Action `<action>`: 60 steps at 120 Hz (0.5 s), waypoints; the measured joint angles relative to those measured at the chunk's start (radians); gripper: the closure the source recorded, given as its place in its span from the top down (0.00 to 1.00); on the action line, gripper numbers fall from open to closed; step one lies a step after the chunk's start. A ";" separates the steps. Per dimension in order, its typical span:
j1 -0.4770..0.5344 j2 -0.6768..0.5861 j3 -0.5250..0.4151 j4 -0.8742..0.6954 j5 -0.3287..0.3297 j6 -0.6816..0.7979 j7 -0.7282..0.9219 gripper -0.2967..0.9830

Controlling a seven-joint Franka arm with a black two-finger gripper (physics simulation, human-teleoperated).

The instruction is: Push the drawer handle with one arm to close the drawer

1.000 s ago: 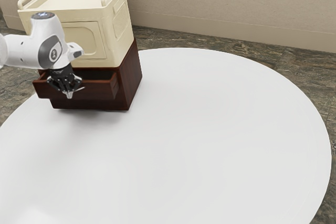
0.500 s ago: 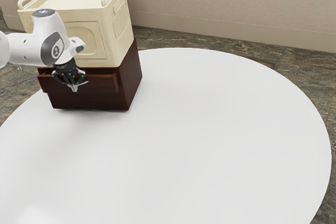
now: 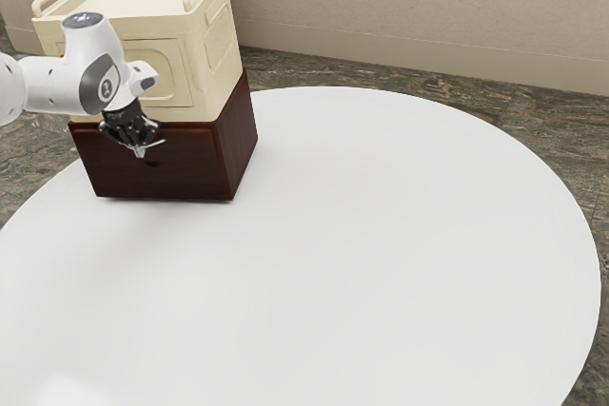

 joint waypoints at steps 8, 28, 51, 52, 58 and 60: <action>0.001 0.007 -0.004 0.013 0.000 0.000 0.003 0.15; 0.002 0.024 -0.011 0.036 0.000 -0.001 0.009 0.15; -0.095 -0.489 0.005 -0.390 -0.027 -0.088 0.012 0.41; -0.108 -0.519 0.008 -0.403 -0.028 -0.102 0.013 0.42; -0.197 -0.645 0.031 -0.427 -0.034 -0.191 0.015 0.49; -0.237 -0.667 0.039 -0.387 -0.036 -0.231 0.018 0.51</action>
